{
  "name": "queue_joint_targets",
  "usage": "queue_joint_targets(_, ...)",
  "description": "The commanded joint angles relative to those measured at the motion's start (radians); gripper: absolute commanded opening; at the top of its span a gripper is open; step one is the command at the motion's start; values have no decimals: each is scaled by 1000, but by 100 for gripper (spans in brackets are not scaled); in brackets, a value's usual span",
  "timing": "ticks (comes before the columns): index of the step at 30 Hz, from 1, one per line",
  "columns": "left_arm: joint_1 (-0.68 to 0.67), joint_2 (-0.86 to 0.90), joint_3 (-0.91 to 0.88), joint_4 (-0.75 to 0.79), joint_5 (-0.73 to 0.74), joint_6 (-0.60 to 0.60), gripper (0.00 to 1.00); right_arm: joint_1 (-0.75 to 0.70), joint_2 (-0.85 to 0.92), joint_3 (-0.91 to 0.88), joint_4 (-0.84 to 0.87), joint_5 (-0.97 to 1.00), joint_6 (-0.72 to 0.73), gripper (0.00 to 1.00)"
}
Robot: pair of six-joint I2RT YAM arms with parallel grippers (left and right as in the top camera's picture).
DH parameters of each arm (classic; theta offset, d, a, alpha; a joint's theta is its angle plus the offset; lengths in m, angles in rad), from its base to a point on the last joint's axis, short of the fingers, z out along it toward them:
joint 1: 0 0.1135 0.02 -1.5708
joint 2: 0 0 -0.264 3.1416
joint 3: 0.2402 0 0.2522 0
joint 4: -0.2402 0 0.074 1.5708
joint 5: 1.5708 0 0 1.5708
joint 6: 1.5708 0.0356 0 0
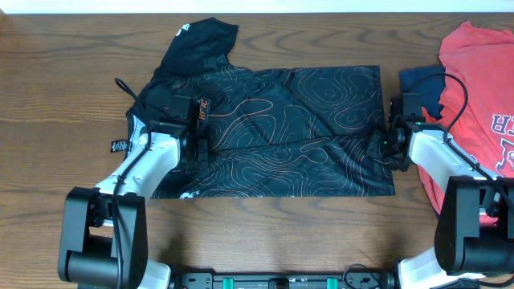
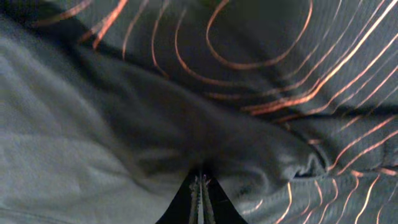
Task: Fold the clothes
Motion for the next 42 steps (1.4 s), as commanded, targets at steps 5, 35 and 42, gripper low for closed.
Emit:
queue_joint_targets(5, -2, 4, -3, -48, 1, -2, 27, 10, 68, -68, -32, -11, -6, 29)
queue_joint_targets(35, -11, 4, -37, 14, 37, -10, 6, 10, 68, -68, -30, -16, -2, 29)
queue_joint_targets(42, -11, 4, -37, 22, 37, -10, 6, 10, 68, -68, -33, -16, -2, 29)
